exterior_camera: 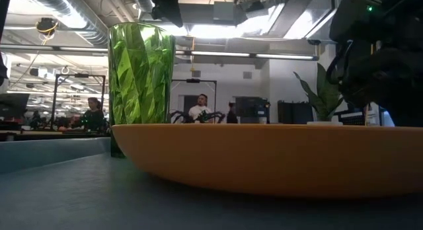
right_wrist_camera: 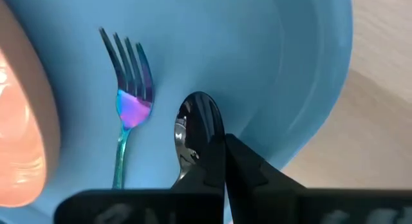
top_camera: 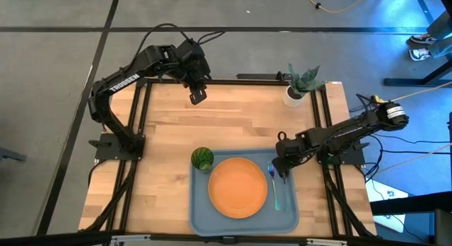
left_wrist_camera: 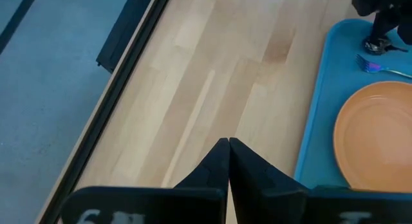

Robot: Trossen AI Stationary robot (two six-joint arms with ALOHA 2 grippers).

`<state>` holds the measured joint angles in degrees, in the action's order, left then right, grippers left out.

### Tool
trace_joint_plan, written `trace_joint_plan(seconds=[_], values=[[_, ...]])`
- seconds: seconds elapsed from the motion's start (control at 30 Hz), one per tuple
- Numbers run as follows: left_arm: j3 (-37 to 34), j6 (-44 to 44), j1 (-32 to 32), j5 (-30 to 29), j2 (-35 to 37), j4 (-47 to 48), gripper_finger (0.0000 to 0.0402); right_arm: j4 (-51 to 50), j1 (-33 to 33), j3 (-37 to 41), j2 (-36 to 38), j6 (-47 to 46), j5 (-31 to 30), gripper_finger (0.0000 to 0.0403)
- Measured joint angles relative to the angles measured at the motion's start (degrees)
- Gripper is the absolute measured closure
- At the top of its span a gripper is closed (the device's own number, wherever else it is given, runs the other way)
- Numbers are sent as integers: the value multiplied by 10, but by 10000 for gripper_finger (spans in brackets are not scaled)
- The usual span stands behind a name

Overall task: Pick and place plate/cup/fork/spoon on tray
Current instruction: Put the blue spoon on the right side of the green fork on the gray serving tray

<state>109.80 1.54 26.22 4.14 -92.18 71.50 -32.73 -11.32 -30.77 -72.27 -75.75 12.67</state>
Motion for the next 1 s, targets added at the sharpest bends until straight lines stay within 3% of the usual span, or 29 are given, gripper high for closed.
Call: trace_joint_plan(seconds=[0.27,0.6,1.0], values=[[0,-1,0,0,0,0,401,-1,2,2,0,27,-29,403],[0,-12,0,0,0,-2,401,0,4,4,-1,21,-7,374],[0,-14,0,0,0,-2,401,28,4,4,-1,12,-1,369]])
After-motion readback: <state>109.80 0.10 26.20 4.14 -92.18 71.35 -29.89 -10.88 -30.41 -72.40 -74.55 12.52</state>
